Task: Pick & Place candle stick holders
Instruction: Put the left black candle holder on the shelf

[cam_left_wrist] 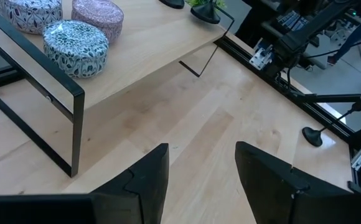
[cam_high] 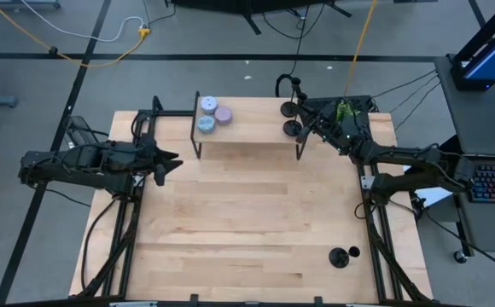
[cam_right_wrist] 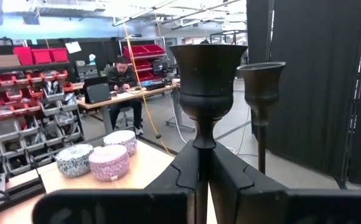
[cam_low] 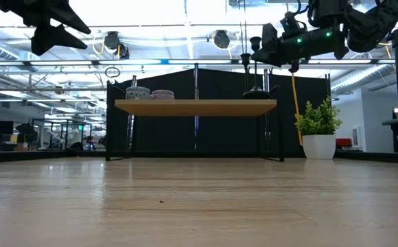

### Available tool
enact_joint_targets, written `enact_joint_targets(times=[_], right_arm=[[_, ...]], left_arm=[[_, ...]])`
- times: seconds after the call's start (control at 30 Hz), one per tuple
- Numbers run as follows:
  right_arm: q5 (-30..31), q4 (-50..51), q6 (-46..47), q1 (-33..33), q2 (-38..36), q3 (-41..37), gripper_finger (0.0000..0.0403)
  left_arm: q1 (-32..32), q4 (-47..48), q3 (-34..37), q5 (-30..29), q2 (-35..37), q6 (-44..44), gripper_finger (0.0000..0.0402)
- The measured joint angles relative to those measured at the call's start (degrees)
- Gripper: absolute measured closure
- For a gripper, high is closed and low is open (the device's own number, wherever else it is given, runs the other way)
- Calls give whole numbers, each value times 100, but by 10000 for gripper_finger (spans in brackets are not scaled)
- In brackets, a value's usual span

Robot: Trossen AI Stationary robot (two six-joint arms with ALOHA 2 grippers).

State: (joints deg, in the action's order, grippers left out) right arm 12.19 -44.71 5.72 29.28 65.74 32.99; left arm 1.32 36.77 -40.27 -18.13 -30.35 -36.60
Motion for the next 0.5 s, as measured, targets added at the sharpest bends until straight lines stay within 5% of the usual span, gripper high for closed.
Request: enact_joint_targets(times=[0.5], right_arm=[[-12,-97,-186,-13,190,4,391]], left_arm=[[0,2,0,0,0,9,213]])
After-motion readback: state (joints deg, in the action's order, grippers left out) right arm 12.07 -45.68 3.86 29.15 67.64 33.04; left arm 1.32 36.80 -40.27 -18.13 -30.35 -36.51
